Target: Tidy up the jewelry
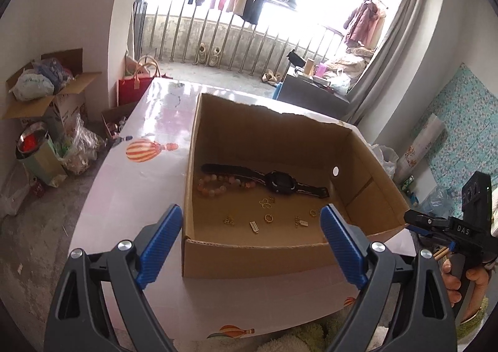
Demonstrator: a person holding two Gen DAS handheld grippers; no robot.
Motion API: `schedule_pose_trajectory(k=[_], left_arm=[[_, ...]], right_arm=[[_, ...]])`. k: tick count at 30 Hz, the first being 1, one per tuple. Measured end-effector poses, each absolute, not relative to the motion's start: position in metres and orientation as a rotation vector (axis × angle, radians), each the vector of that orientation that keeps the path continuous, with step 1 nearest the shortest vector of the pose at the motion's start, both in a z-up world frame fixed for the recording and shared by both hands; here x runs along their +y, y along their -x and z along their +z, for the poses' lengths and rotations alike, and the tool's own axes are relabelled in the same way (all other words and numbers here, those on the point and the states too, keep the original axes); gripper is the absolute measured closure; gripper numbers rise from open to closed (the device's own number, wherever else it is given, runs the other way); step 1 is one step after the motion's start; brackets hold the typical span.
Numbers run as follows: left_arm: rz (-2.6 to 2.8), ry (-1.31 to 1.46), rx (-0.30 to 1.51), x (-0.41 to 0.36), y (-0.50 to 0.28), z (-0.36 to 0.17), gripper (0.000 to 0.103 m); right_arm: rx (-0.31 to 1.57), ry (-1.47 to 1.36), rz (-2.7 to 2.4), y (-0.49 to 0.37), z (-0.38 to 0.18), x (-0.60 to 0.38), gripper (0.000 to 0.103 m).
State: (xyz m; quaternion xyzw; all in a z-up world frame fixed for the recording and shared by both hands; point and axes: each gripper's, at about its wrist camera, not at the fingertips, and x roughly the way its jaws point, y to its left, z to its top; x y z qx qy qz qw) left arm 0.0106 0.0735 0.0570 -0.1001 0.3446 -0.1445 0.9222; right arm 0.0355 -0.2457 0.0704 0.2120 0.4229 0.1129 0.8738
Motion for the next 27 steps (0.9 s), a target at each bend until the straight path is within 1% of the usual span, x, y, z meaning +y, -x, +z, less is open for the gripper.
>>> schedule_pose_trajectory(k=[1,2,3,4,9,14,17,27], left_arm=[[-0.300,0.180,0.687,0.070,-0.002,0.063,0.014],[-0.302,0.163,0.677,0.066,0.005,0.067,0.009],[-0.304,0.146,0.669,0.062,0.013,0.070,0.006],[-0.301,0.135,0.662,0.058,0.019,0.072,0.005],[-0.232,0.125,0.690,0.045,0.026,0.066,0.005],[-0.082,0.080,0.779,0.039,0.013,0.046,0.005],[-0.045,0.075,0.792,0.041,0.011,0.041,0.005],[0.050,0.013,0.850,0.037,0.004,0.029,0.005]], right_arm=[[0.861,-0.397,0.227,-0.024,0.078,-0.241,0.034],[0.843,-0.359,0.224,-0.014,0.084,-0.236,0.032],[0.834,-0.330,0.223,-0.007,0.087,-0.231,0.027],[0.831,-0.298,0.220,0.000,0.089,-0.224,0.025],[0.861,-0.206,0.203,0.013,0.075,-0.190,0.017],[0.929,-0.181,0.108,-0.003,0.051,-0.177,0.017],[0.943,-0.160,0.094,-0.009,0.048,-0.169,0.014],[0.954,-0.134,0.027,-0.014,0.050,-0.162,0.012]])
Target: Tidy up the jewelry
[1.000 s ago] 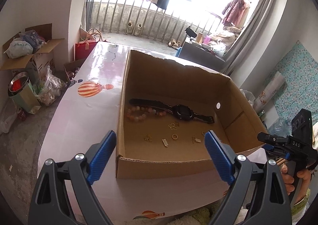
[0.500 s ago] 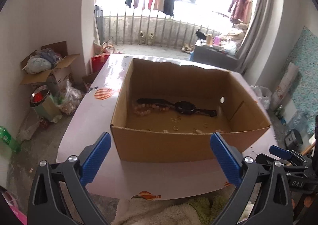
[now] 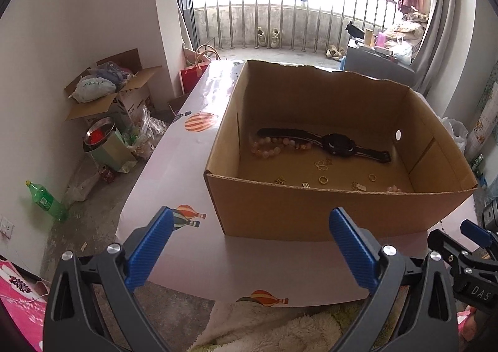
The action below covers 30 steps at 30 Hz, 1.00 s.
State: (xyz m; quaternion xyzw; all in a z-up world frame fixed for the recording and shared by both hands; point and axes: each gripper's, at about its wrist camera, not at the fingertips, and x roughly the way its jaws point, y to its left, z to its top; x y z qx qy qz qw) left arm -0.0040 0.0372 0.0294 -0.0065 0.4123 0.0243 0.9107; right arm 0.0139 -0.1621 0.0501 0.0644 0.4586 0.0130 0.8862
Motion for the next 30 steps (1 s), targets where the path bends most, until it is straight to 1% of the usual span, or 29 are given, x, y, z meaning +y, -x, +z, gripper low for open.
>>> schedule_pose_trajectory(k=[8,18,30], left_arm=[[0.051,-0.051,0.883,0.023,0.004,0.021,0.005],[0.034,-0.027,0.929,0.022,-0.001,0.017,0.005],[0.029,-0.028,0.944,0.020,-0.003,0.014,0.005]], right_arm=[[0.957,-0.142,0.003,-0.016,0.049,-0.161,0.011],[0.983,-0.143,-0.010,-0.019,0.043,-0.163,0.011],[0.989,-0.137,-0.013,-0.021,0.043,-0.162,0.011]])
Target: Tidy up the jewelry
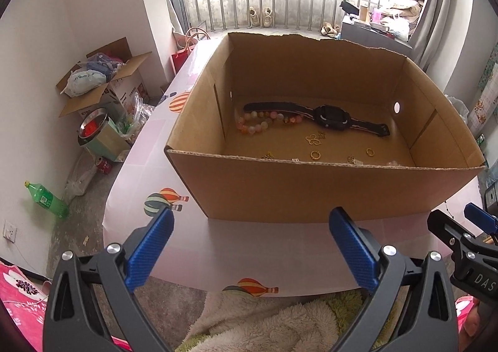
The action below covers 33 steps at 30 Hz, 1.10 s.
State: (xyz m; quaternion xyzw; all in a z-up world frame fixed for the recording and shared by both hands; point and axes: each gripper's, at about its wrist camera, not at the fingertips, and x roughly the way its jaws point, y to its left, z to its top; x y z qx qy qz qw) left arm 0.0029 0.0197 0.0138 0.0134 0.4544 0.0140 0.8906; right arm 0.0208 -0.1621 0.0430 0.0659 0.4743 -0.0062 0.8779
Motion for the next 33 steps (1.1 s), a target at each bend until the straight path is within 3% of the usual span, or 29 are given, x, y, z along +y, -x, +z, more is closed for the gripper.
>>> schedule_pose_trajectory(k=[33], left_arm=[[0.011,-0.036,0.952,0.0149,-0.0037,0.0135,0.005]], right_arm=[[0.990,-0.146,-0.016,-0.0209,0.0438,-0.1656,0.011]])
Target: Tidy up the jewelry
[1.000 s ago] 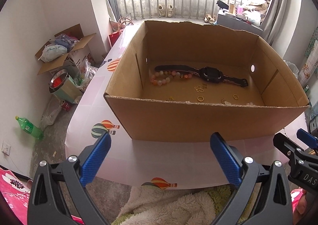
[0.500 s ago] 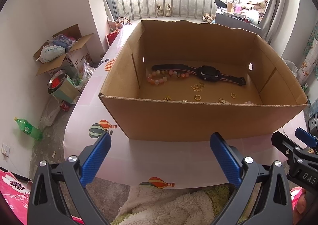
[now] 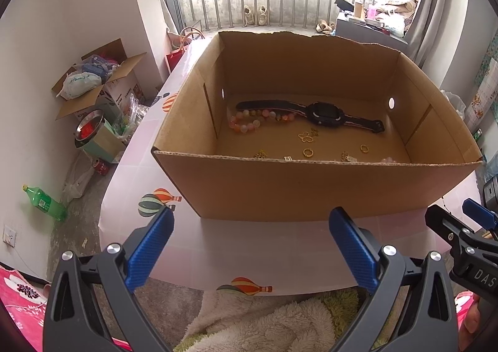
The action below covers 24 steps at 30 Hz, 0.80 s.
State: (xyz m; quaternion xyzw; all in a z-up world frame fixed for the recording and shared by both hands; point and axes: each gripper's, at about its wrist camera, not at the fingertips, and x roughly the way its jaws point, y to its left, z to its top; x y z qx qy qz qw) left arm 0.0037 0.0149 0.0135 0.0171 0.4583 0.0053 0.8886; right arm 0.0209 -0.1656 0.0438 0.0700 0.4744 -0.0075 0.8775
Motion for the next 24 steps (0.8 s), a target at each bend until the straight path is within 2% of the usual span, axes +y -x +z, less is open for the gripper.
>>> schedule_pose_trajectory(k=[24], left_arm=[[0.011,-0.034,0.953,0.0147,-0.0039,0.0131,0.005]], right_arm=[[0.996,-0.146,-0.015,-0.0221,0.0447,-0.1651,0.011]])
